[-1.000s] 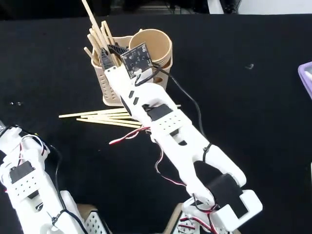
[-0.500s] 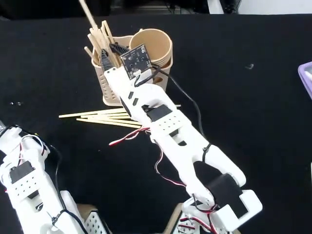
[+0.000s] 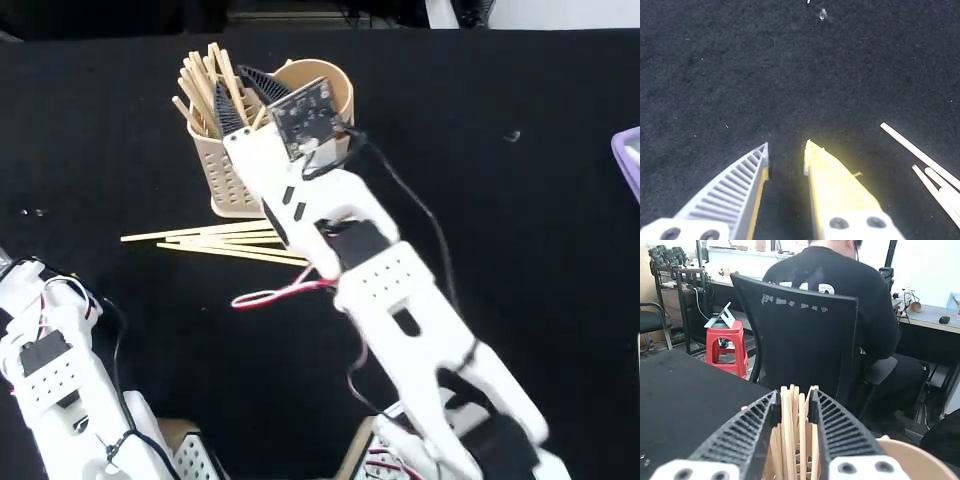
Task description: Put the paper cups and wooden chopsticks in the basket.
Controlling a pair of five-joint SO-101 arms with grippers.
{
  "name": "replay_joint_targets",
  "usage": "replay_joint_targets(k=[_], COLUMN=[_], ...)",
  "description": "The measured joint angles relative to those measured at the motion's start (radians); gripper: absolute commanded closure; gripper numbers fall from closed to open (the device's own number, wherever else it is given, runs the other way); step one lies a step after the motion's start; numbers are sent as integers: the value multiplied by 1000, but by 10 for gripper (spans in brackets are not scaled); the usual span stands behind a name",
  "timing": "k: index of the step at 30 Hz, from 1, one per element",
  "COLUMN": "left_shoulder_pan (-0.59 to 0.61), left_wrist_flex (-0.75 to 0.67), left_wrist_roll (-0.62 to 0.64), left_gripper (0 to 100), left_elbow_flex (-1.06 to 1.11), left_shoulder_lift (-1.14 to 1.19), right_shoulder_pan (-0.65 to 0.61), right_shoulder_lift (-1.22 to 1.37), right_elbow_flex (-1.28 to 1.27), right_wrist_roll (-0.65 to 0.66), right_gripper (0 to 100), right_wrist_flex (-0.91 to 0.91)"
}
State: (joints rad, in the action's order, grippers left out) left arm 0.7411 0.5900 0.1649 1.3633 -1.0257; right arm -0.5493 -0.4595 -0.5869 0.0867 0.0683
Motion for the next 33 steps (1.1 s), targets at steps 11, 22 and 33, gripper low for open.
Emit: replay_joint_targets(k=[11,22,33], left_shoulder_pan=[0,-77,-189], left_wrist_flex=[0,31,71], left_wrist_roll=[0,-61,-141], left_gripper=[873,872,786], left_elbow_flex=[0,0,-26], left_shoulder_lift=[0,6,6], right_shoulder_pan=[-118,-115,26], right_shoulder_lift=[-351,-325,-144], right_elbow_flex=[-66,-641,-664], right_wrist_roll=[3,83,140], right_gripper=[889,888,795], right_wrist_flex=[812,523,356])
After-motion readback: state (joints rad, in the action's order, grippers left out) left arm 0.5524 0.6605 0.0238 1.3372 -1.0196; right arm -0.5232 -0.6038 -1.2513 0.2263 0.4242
